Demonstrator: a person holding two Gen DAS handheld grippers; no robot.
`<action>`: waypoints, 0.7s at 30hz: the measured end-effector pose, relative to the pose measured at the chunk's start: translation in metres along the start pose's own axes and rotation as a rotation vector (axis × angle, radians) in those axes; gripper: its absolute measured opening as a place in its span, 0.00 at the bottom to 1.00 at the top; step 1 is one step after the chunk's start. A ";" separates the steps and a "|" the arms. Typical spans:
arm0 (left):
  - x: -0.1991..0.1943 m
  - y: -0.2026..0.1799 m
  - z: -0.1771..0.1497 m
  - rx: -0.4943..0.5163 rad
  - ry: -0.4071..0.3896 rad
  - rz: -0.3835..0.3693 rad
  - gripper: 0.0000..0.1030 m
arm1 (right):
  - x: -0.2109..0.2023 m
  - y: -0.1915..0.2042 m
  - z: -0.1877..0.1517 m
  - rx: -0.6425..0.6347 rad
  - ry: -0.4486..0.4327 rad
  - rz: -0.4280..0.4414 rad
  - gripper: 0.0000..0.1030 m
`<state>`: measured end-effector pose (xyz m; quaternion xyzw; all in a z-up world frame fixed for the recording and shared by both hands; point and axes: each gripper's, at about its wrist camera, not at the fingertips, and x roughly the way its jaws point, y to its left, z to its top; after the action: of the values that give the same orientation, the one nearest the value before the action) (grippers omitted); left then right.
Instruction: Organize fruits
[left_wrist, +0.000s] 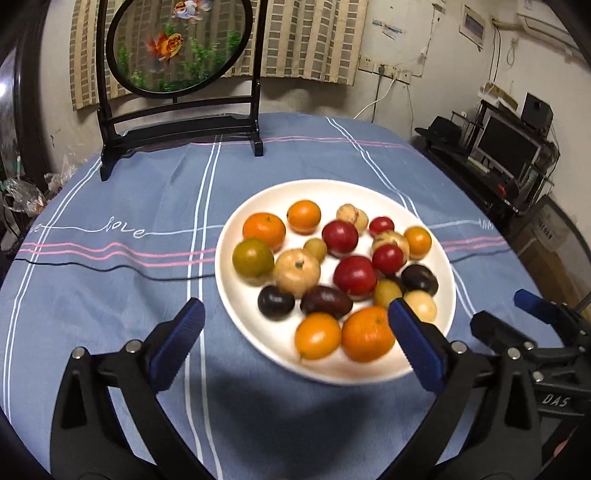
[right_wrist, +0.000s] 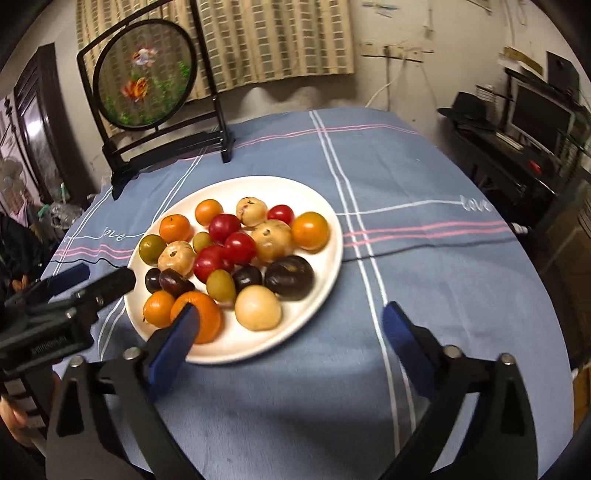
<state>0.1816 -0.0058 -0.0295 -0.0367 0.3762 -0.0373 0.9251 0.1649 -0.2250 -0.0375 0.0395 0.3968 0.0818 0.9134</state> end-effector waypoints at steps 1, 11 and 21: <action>-0.001 -0.001 -0.003 0.004 -0.001 0.015 0.98 | 0.000 0.000 -0.002 0.000 0.003 -0.019 0.99; -0.008 0.012 -0.015 -0.046 -0.011 0.063 0.98 | 0.012 0.003 -0.010 -0.027 0.003 0.015 0.99; -0.014 0.014 -0.016 -0.052 -0.038 0.090 0.98 | 0.014 0.021 -0.014 -0.132 -0.020 -0.013 0.99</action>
<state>0.1615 0.0090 -0.0327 -0.0444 0.3608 0.0151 0.9315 0.1619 -0.2012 -0.0544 -0.0227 0.3816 0.1017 0.9184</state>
